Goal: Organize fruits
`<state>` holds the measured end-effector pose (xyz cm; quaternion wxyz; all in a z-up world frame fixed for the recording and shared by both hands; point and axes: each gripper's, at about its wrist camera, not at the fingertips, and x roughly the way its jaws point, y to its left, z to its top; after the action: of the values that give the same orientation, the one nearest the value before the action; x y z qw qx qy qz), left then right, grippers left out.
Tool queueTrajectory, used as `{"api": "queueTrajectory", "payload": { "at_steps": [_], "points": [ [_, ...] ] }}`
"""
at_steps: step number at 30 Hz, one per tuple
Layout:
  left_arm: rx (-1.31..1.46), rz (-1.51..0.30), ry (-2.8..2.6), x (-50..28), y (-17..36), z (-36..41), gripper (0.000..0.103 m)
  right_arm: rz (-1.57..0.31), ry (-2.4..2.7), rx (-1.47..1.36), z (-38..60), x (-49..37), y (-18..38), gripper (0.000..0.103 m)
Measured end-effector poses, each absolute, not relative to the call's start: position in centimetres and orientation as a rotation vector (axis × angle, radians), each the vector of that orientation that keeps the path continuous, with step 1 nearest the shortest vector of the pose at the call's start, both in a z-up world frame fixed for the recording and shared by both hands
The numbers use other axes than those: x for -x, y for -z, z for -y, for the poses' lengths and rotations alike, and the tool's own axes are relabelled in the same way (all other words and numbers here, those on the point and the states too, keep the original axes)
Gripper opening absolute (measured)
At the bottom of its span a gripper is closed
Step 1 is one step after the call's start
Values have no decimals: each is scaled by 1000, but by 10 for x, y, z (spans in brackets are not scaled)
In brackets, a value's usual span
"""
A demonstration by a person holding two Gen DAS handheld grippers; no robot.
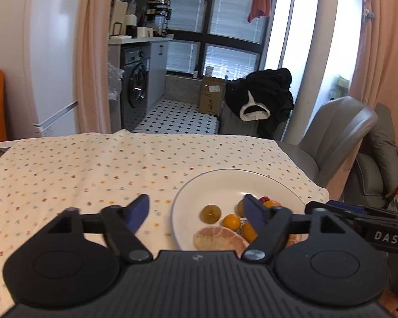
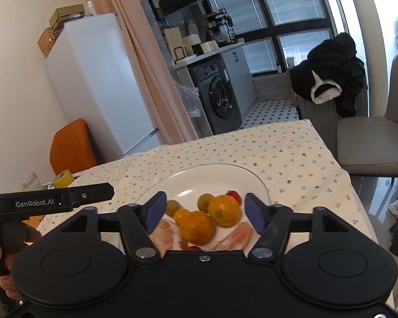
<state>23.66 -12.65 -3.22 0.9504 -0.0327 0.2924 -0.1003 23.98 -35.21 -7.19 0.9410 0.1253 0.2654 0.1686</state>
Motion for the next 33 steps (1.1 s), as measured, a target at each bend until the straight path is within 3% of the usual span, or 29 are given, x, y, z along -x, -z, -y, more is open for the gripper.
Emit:
{"api": "queueTrajectory", "payload": {
  "at_steps": [6, 13, 33],
  "points": [
    [81, -564, 167, -217, 22, 107, 93, -526, -365, -237, 340, -230, 61, 84],
    [113, -539, 111, -196, 13, 81, 95, -504, -381, -208, 323, -221, 48, 102],
    [150, -498, -18, -134, -9, 31, 98, -529, -427, -134, 288, -198, 25, 103]
  ]
}}
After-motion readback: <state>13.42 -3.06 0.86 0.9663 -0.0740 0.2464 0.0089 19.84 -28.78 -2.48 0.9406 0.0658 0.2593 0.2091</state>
